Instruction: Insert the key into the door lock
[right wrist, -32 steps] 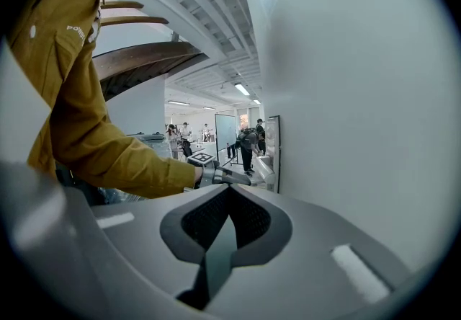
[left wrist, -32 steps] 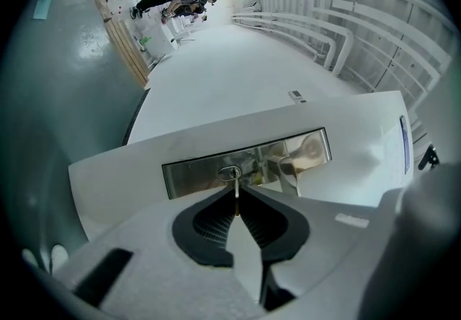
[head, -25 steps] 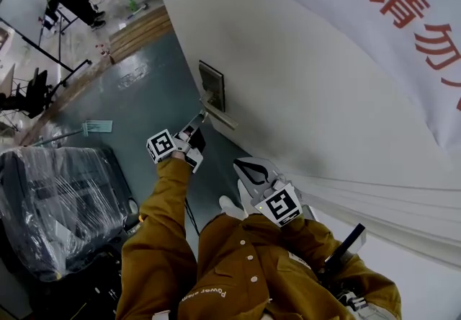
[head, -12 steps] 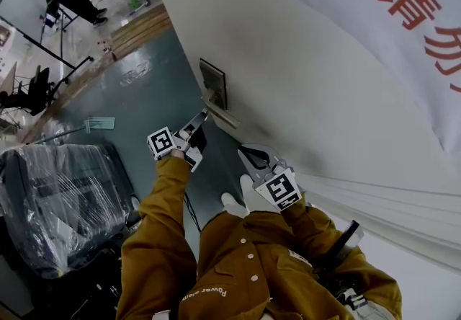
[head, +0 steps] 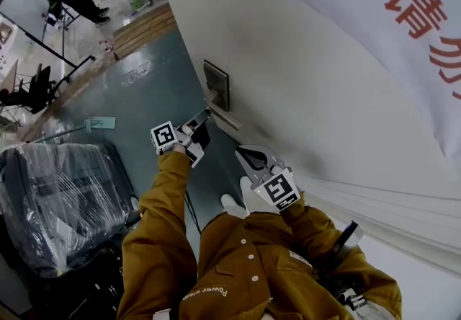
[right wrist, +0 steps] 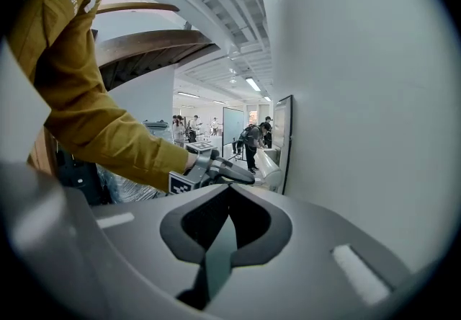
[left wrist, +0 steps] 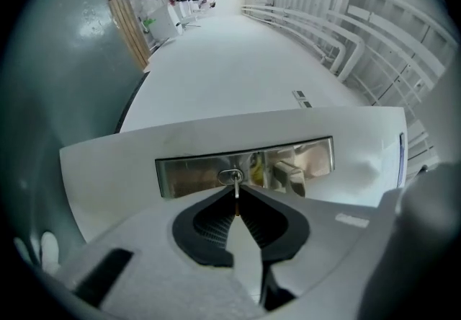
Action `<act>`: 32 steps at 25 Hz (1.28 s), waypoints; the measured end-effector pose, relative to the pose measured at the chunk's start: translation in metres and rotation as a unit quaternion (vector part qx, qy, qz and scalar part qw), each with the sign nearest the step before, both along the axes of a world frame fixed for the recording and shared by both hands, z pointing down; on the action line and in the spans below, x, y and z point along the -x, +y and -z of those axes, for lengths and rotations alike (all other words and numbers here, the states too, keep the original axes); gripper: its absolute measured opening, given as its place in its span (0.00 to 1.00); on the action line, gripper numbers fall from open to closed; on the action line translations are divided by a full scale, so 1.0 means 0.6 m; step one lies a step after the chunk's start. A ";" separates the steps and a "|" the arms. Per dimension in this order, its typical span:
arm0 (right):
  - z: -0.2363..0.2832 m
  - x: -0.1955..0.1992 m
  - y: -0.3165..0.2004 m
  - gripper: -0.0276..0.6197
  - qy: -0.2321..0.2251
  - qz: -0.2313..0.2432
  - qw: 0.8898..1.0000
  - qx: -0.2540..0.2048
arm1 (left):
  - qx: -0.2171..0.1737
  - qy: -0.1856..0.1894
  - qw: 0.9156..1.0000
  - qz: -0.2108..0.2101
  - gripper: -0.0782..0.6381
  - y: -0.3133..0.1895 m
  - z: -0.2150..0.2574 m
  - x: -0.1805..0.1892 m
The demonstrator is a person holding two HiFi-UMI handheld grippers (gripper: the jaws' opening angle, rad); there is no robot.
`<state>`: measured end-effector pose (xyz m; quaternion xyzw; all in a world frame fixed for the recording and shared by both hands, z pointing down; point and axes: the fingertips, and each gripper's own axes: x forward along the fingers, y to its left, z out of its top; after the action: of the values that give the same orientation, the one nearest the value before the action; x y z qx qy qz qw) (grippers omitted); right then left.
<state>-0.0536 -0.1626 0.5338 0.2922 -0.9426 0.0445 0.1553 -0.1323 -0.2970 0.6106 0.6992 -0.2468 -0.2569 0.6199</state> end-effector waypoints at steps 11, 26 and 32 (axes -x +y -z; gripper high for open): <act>0.006 0.019 0.025 0.05 0.006 0.021 1.000 -0.006 | -0.044 -0.020 0.998 -0.028 0.24 -0.033 0.015 -0.025; 0.023 0.030 0.003 0.05 -0.014 0.038 0.999 -0.015 | -0.217 -0.439 0.872 -0.015 0.12 0.114 0.099 0.033; 0.039 0.034 -0.012 0.05 -0.027 0.043 0.998 -0.022 | -0.266 -0.546 0.793 0.053 0.11 0.190 0.187 0.023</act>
<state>-0.0738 -0.1696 0.5105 0.2531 -0.9590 0.0254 0.1249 -0.1461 -0.1831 0.4986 0.8462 -0.5027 0.0795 0.1576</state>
